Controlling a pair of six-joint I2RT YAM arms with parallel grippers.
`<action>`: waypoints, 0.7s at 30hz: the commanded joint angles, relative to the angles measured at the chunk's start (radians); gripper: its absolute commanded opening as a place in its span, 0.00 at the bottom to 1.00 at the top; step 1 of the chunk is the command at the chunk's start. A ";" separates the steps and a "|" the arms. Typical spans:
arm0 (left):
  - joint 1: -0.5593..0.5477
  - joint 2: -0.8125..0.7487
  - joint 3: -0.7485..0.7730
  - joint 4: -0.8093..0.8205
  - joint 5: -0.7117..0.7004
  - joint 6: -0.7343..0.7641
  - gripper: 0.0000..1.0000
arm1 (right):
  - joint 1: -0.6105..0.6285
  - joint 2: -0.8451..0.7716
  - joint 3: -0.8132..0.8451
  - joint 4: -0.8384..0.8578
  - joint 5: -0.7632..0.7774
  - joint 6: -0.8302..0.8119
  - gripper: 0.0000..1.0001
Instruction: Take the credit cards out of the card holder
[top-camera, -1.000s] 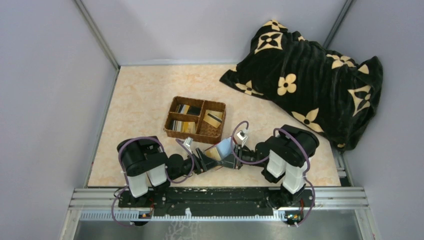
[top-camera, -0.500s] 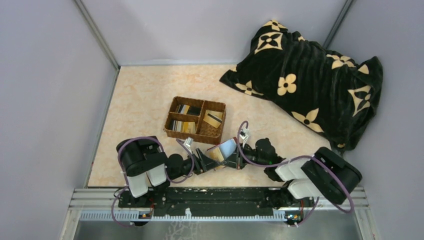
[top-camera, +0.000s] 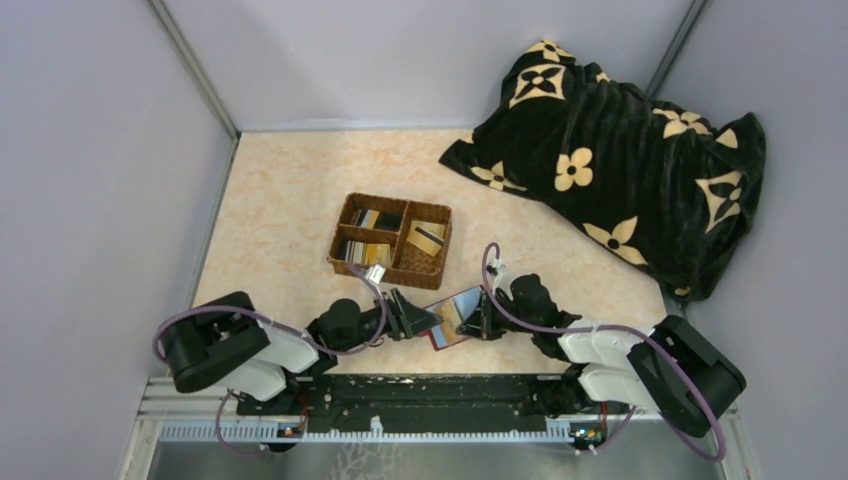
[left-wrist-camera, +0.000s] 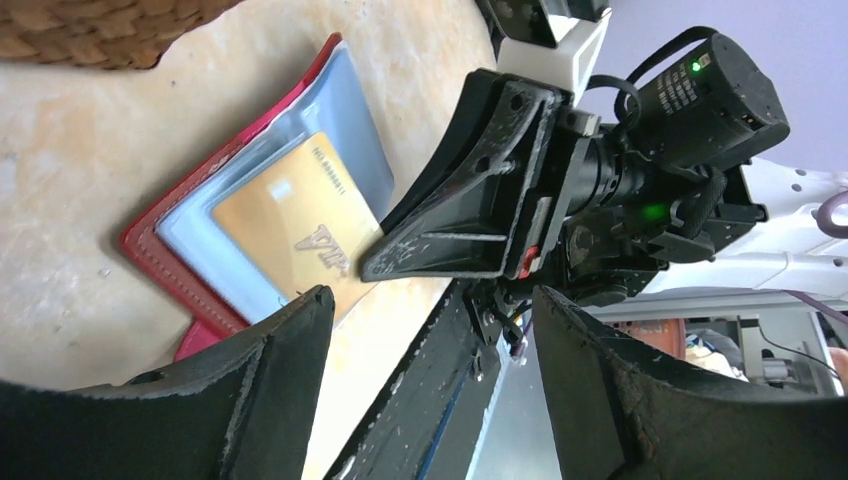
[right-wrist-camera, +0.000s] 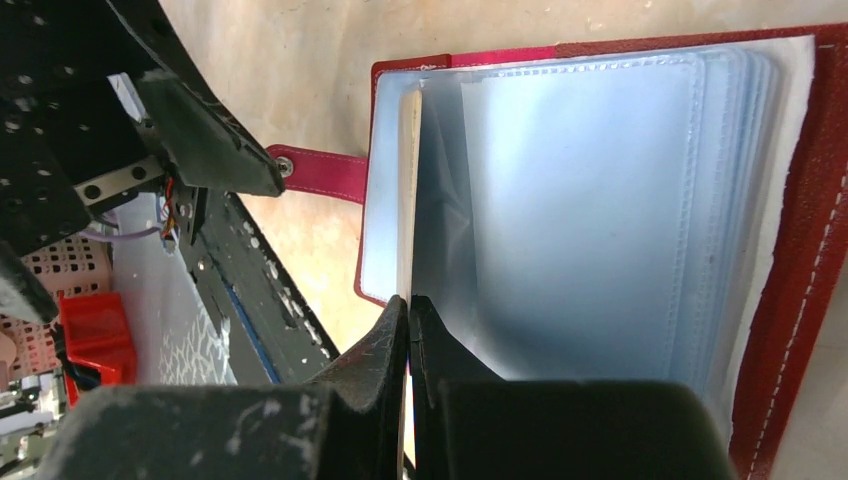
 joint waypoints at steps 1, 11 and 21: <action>0.009 -0.097 0.099 -0.308 0.007 0.102 0.79 | -0.010 -0.008 0.045 -0.002 0.010 -0.013 0.00; 0.007 0.118 0.104 -0.139 0.063 0.039 0.77 | -0.010 -0.016 0.022 0.036 0.001 0.026 0.00; 0.007 0.211 0.111 -0.025 0.027 0.048 0.76 | -0.010 -0.045 -0.008 0.043 -0.021 0.040 0.00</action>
